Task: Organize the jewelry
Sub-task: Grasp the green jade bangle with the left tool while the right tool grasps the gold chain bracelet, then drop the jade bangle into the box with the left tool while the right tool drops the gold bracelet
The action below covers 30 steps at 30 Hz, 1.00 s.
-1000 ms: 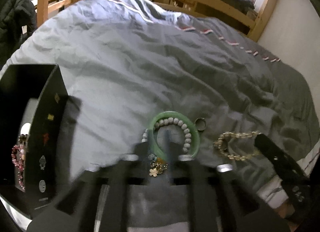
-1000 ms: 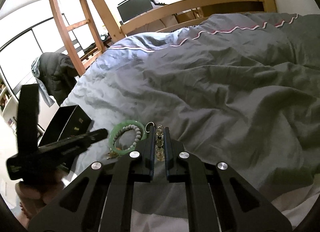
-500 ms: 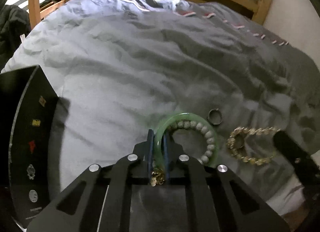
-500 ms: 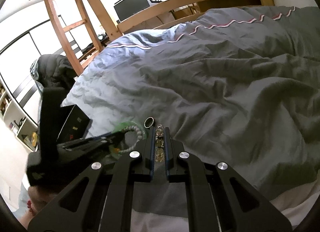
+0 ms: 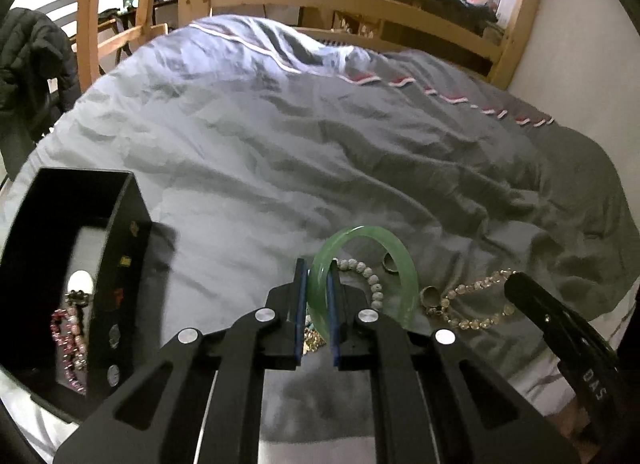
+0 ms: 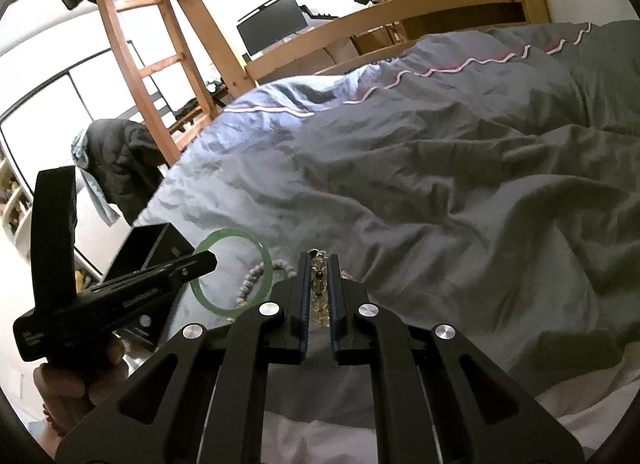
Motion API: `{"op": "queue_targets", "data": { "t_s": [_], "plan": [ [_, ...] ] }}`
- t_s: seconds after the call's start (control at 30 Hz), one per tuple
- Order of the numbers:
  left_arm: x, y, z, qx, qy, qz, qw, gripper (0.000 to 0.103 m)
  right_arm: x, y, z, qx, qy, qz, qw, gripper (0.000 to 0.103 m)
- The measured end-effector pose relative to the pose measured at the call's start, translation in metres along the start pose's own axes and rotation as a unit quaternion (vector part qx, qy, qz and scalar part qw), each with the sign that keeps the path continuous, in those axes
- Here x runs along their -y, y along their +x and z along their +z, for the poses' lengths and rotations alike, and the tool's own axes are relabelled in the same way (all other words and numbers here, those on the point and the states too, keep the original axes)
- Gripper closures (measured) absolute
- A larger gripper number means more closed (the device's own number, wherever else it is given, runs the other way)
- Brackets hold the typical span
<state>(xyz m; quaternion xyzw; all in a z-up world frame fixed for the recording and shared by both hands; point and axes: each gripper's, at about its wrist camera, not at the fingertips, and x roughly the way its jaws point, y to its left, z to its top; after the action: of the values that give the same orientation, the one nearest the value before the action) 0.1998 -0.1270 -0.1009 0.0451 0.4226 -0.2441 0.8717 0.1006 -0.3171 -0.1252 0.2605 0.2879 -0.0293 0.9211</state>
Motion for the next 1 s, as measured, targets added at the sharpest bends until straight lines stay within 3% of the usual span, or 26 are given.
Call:
{"op": "queue_targets", "data": {
  "t_s": [0.53, 1.0],
  "plan": [
    [-0.013, -0.057, -0.004, 0.02, 0.009, 0.022, 0.9995, 0.093, -0.021, -0.035, 0.013, 0.002, 0.018, 0.048, 0.999, 0.094],
    [-0.039, -0.092, -0.001, 0.021, 0.003, 0.045, 0.9988, 0.093, -0.066, -0.034, 0.019, -0.006, -0.034, 0.034, 0.999, 0.094]
  ]
}}
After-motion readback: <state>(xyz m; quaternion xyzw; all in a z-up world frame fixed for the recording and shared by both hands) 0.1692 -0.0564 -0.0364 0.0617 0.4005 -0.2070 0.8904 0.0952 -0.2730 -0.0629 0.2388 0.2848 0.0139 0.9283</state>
